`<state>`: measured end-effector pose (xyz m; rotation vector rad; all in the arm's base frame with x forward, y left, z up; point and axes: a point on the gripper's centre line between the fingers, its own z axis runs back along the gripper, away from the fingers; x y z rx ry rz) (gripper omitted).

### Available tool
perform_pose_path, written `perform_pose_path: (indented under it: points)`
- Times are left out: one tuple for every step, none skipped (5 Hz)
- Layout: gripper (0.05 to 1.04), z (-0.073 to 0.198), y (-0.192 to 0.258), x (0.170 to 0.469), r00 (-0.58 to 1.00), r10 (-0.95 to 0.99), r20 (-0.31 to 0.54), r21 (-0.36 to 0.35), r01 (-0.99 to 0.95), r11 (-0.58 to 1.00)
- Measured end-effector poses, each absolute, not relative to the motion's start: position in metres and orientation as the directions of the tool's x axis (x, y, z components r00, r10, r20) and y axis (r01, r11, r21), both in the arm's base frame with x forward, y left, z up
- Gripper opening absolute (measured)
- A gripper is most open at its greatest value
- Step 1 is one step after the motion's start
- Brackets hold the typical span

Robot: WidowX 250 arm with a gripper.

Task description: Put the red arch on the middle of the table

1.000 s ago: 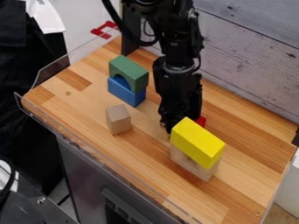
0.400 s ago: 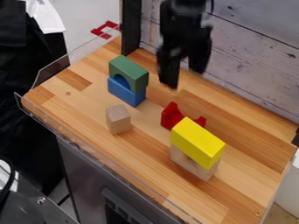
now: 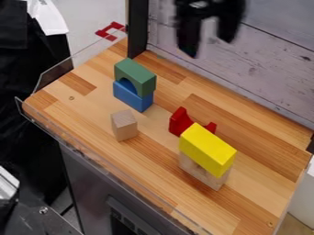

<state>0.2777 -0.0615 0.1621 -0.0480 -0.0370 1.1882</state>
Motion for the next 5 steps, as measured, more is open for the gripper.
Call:
perform_pose_path:
  points:
    - [1.000, 0.158, -0.096, 0.257, 0.435, 0.900, -0.021, -0.039, -0.900, 0.434]
    - [1.000, 0.154, -0.112, 0.248, 0.524, 0.850, -0.050, -0.036, -0.851, 0.523]
    - [1.000, 0.146, -0.117, 0.246, 0.538, 0.840, -0.069, -0.051, -0.843, 0.536]
    - [1.000, 0.145, -0.112, 0.248, 0.512, 0.858, -0.045, -0.047, -0.859, 0.510]
    - [1.000, 0.146, -0.107, 0.247, 0.423, 0.906, -0.027, -0.020, -0.906, 0.422]
